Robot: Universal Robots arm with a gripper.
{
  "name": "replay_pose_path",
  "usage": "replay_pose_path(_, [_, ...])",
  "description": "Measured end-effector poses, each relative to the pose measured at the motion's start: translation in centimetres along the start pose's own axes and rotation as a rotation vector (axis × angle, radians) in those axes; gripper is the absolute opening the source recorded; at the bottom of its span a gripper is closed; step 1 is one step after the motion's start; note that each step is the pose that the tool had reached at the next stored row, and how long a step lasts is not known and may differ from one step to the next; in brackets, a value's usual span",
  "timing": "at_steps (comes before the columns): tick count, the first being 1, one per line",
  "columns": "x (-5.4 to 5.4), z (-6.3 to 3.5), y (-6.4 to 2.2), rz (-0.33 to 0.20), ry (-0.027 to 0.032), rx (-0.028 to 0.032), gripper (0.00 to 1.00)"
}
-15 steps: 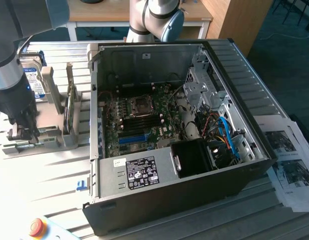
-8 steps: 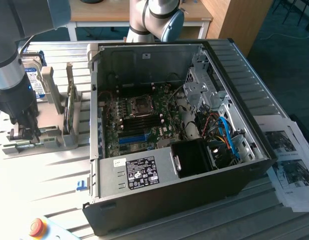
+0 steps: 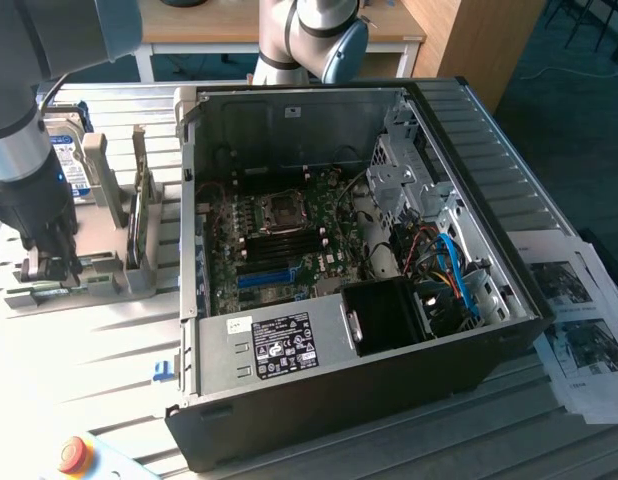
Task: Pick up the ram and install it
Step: 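Pick up the ram and move it above insertion slot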
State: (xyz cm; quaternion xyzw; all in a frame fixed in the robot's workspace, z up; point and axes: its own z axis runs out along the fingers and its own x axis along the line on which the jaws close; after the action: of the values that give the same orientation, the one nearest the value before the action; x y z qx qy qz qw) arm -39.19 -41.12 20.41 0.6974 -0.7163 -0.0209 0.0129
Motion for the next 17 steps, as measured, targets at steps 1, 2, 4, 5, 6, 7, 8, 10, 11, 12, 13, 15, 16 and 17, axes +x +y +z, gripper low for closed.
replay_pose_path(1, [0.0,0.03,0.0,0.0,0.0001,0.0,0.25])
replay_pose_path(2, [0.0,0.03,0.0,0.0,0.0001,-0.0001,0.25])
replay_pose_path(4, [0.0,0.04,0.0,0.0,0.0001,-0.0001,0.25])
replay_pose_path(5, [0.0,0.05,0.0,0.0,0.0,0.0,0.25])
replay_pose_path(6, [0.0,0.08,0.0,0.0,-0.0002,0.0002,0.25])
replay_pose_path(7, [0.0,0.11,0.0,0.0,-0.0003,0.0002,0.25])
replay_pose_path(8, [0.0,0.12,0.0,0.0,-0.0002,0.0001,0.25])
replay_pose_path(10, [0.01,0.12,0.0,0.0,0.0,-0.0001,0.25])
replay_pose_path(11, [0.01,0.12,0.0,0.0,0.0,0.0,0.25])
replay_pose_path(12, [0.01,0.13,-0.01,0.0,-0.0001,0.0,0.25])
replay_pose_path(13, [0.01,0.13,-0.01,0.0,-0.0001,0.0,0.25])
replay_pose_path(15, [0.02,0.13,-0.02,0.0,-0.0001,0.0,0.25])
replay_pose_path(16, [0.04,0.12,-0.04,0.0,-0.0001,0.0,0.25])
replay_pose_path(17, [0.05,0.13,-0.05,0.0,-0.0001,0.0001,0.25])
